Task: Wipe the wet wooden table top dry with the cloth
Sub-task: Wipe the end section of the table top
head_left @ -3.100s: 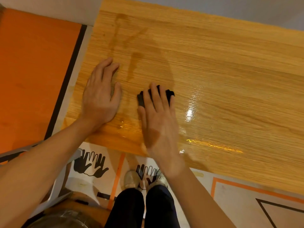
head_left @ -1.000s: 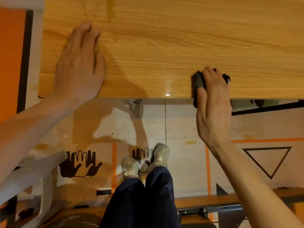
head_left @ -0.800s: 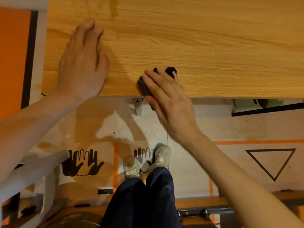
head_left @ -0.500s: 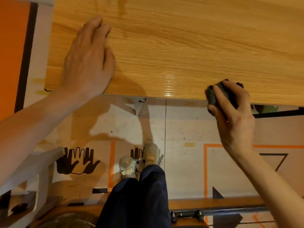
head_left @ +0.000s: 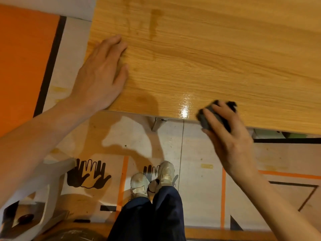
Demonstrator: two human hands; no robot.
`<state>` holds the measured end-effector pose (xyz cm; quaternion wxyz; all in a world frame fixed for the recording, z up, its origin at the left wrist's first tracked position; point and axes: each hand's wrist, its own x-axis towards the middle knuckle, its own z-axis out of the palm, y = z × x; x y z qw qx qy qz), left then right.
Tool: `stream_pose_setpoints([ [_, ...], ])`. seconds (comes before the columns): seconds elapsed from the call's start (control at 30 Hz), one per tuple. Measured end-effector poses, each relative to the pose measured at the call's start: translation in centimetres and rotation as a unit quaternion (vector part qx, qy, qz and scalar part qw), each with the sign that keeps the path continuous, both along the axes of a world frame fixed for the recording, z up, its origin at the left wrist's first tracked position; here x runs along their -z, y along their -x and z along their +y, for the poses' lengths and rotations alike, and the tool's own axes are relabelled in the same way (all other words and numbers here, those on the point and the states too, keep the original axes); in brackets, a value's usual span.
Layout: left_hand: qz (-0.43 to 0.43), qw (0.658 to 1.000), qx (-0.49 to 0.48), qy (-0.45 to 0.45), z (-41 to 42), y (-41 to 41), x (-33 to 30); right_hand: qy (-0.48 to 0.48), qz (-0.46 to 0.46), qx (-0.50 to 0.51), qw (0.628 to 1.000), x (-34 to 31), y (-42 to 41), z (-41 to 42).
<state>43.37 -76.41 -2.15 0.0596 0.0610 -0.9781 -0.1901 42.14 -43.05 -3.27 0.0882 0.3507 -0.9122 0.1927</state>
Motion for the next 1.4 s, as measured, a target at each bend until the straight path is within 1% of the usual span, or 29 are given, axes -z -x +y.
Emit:
stream_pose_setpoints([
  [0.07, 0.01, 1.0, -0.012, -0.018, -1.1, -0.4, 0.2, 0.015, -0.024, 0.049, 0.998, -0.1, -0.5, 0.5],
  [0.17, 0.021, 0.999, -0.02, -0.024, -1.2, -0.2, 0.4, 0.026, -0.042, 0.065, 0.997, 0.0, -1.7, -3.9],
  [0.3, 0.03, 0.999, -0.026, -0.026, -1.3, -0.1, 0.6, 0.049, -0.044, 0.0, 0.998, 0.3, -3.6, -13.6],
  [0.37, 0.036, 0.999, -0.017, -0.03, -1.3, -0.2, 0.7, 0.054, -0.059, -0.045, 0.996, 0.1, -4.0, -16.7],
  [0.43, 0.04, 0.999, -0.015, -0.034, -1.3, -0.1, 0.7, 0.026, -0.067, -0.085, 0.994, -0.2, -3.3, -16.3],
  [0.5, 0.038, 0.998, -0.018, -0.036, -1.2, -0.1, 0.7, -0.013, -0.086, -0.099, 0.991, -1.0, -2.2, -12.7],
  [0.6, 0.03, 0.998, -0.024, -0.041, -1.1, -0.2, 0.6, -0.04, -0.119, -0.043, 0.991, -2.3, -1.0, -5.7],
  [0.67, 0.031, 0.998, -0.028, -0.044, -1.1, -0.3, 0.6, -0.029, -0.151, 0.015, 0.988, -2.9, -0.9, -3.8],
  [0.73, 0.035, 0.998, -0.029, -0.044, -1.0, -0.3, 0.5, 0.001, -0.172, 0.07, 0.983, -2.8, -1.3, -5.1],
  [0.8, 0.036, 0.998, -0.031, -0.045, -0.9, -0.3, 0.5, 0.021, -0.162, 0.08, 0.983, -2.4, -1.7, -8.8],
  [0.87, 0.04, 0.998, -0.029, -0.039, -0.9, -0.2, 0.5, 0.026, -0.142, 0.047, 0.988, -1.9, -1.6, -13.6],
  [0.97, 0.045, 0.998, -0.027, -0.038, -1.1, -0.1, 0.6, 0.012, -0.147, -0.008, 0.989, -1.8, -1.1, -18.7],
  [1.0, 0.046, 0.998, -0.026, -0.037, -1.1, -0.1, 0.7, -0.003, -0.147, -0.029, 0.989, -1.9, -0.7, -19.0],
  [1.07, 0.048, 0.998, -0.02, -0.035, -1.1, 0.0, 0.8, -0.04, -0.144, -0.055, 0.987, -2.5, 0.7, -16.9],
  [1.13, 0.043, 0.998, -0.024, -0.042, -1.0, 0.1, 0.8, -0.048, -0.146, -0.023, 0.988, -2.8, 2.8, -12.7],
  [1.23, 0.036, 0.998, -0.023, -0.042, -1.0, 0.1, 0.8, -0.009, -0.19, 0.112, 0.975, -3.4, 5.5, -7.7],
  [1.3, 0.043, 0.999, -0.014, -0.028, -1.0, 0.0, 0.8, 0.006, -0.189, 0.18, 0.965, -3.2, 5.4, -8.6],
  [1.33, 0.045, 0.999, -0.012, -0.024, -1.0, 0.0, 0.9, 0.002, -0.174, 0.19, 0.966, -3.0, 5.0, -10.3],
  [1.4, 0.043, 0.999, -0.018, -0.026, -0.9, -0.1, 0.8, -0.005, -0.133, 0.157, 0.979, -2.4, 4.0, -15.0],
])
